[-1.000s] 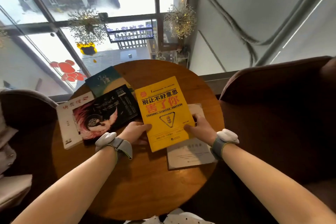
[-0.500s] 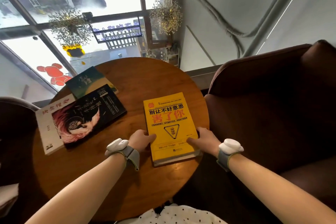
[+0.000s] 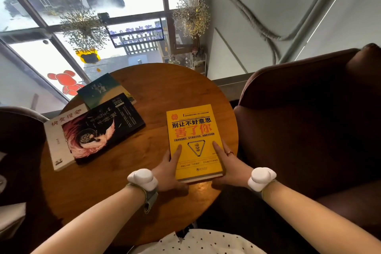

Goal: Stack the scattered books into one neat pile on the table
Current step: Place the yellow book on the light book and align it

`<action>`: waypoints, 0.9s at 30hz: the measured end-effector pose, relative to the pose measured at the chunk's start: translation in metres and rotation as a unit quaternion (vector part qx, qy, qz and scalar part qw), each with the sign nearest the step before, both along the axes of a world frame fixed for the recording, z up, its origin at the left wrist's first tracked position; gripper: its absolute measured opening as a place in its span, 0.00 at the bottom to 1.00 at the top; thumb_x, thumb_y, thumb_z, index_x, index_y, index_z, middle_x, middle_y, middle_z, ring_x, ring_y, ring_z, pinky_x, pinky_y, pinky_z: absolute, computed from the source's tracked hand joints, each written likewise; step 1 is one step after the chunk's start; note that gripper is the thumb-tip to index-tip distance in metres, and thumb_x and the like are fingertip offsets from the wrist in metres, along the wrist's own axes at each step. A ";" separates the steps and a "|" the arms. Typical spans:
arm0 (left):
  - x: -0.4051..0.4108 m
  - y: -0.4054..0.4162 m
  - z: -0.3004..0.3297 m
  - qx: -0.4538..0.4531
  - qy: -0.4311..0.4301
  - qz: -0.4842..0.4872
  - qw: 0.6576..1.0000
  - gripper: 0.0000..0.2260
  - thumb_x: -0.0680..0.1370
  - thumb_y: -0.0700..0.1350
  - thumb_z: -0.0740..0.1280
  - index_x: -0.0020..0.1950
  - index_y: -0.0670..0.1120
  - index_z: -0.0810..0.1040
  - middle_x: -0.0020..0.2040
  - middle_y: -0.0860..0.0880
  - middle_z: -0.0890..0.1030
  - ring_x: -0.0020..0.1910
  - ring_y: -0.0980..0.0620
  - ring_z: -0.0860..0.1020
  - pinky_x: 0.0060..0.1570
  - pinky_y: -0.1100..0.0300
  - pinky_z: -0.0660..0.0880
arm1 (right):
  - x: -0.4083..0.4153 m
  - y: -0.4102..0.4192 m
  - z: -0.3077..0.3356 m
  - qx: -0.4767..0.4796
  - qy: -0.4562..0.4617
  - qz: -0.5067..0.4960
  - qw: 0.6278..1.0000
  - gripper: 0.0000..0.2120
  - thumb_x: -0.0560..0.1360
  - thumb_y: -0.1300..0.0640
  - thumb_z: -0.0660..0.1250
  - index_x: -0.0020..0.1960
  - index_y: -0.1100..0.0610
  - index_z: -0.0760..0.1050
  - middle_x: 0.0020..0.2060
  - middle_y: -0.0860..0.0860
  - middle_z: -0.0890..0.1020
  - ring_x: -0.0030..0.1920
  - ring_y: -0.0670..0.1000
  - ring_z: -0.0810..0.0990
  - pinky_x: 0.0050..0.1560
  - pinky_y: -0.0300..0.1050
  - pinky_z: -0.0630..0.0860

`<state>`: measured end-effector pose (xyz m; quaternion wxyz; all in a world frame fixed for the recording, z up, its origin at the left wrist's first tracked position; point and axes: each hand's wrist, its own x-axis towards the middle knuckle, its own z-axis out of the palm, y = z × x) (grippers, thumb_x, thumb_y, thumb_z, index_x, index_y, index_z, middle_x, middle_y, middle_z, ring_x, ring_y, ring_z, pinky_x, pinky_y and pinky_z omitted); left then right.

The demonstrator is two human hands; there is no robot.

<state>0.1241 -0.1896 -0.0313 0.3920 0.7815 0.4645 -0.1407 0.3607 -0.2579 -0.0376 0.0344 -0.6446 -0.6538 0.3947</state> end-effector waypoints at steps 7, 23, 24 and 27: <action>-0.005 -0.008 -0.010 0.056 -0.011 -0.024 0.998 0.52 0.71 0.50 0.73 0.74 0.56 0.31 0.78 0.44 0.45 0.69 0.42 0.69 0.64 0.53 0.72 | 0.002 -0.008 -0.007 0.021 -0.015 -0.005 1.000 0.52 0.72 0.53 0.72 0.76 0.47 0.33 0.78 0.53 0.41 0.73 0.56 0.64 0.71 0.50 0.67; -0.007 -0.009 -0.014 0.069 -0.028 -0.007 0.997 0.51 0.69 0.53 0.73 0.76 0.54 0.36 0.77 0.44 0.51 0.66 0.42 0.71 0.61 0.52 0.74 | 0.001 -0.005 0.004 0.026 -0.036 -0.006 0.999 0.49 0.70 0.48 0.72 0.77 0.49 0.42 0.77 0.52 0.53 0.72 0.56 0.65 0.69 0.49 0.66; -0.007 -0.008 -0.014 0.057 -0.030 0.004 0.998 0.51 0.69 0.54 0.73 0.76 0.55 0.37 0.77 0.44 0.50 0.67 0.42 0.70 0.62 0.52 0.73 | 0.000 -0.003 0.006 0.029 -0.068 -0.001 0.997 0.49 0.68 0.45 0.72 0.77 0.49 0.43 0.77 0.53 0.52 0.73 0.58 0.62 0.71 0.54 0.63; -0.006 -0.005 -0.009 -0.003 -0.044 0.054 0.998 0.50 0.67 0.61 0.72 0.77 0.56 0.41 0.78 0.46 0.47 0.74 0.42 0.60 0.71 0.51 0.63 | -0.005 0.010 0.014 -0.001 -0.123 0.023 0.992 0.53 0.62 0.39 0.74 0.75 0.48 0.45 0.78 0.51 0.40 0.77 0.63 0.43 0.70 0.72 0.45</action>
